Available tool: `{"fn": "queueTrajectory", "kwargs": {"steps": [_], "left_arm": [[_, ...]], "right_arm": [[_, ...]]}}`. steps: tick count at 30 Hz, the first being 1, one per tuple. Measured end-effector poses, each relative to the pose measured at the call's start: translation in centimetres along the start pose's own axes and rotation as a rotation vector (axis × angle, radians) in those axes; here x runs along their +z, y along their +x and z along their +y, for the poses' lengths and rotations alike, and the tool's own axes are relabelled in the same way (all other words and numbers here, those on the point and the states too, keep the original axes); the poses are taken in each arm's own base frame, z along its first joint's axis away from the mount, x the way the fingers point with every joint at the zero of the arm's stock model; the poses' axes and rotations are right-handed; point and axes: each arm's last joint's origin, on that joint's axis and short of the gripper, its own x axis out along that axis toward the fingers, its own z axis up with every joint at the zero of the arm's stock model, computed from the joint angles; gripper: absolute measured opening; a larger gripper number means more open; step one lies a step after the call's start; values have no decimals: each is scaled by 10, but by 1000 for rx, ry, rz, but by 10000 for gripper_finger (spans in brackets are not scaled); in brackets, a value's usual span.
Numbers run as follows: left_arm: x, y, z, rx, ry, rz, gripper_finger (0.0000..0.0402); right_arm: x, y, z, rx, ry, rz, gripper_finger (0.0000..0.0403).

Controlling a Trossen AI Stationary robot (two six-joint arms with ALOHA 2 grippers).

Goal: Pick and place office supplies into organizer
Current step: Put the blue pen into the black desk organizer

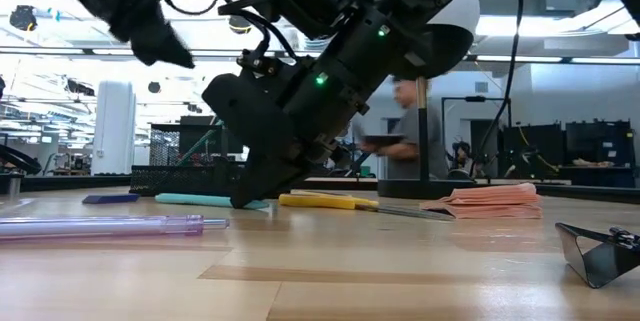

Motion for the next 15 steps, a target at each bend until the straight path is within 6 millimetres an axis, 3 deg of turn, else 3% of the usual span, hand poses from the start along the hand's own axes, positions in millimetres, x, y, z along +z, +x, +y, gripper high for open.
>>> {"fn": "queueTrajectory", "kwargs": {"steps": [7, 10, 15], "left_arm": [[-49, 39, -13, -101, 149, 218, 125], [-60, 54, -16, -73, 141, 212, 125], [-64, 74, -25, -182, 143, 198, 125]], "right_arm": [[7, -1, 3, 0, -24, -21, 13], [8, -1, 2, -1, -23, -22, 11], [8, -1, 2, -3, -23, -20, 15]]}}
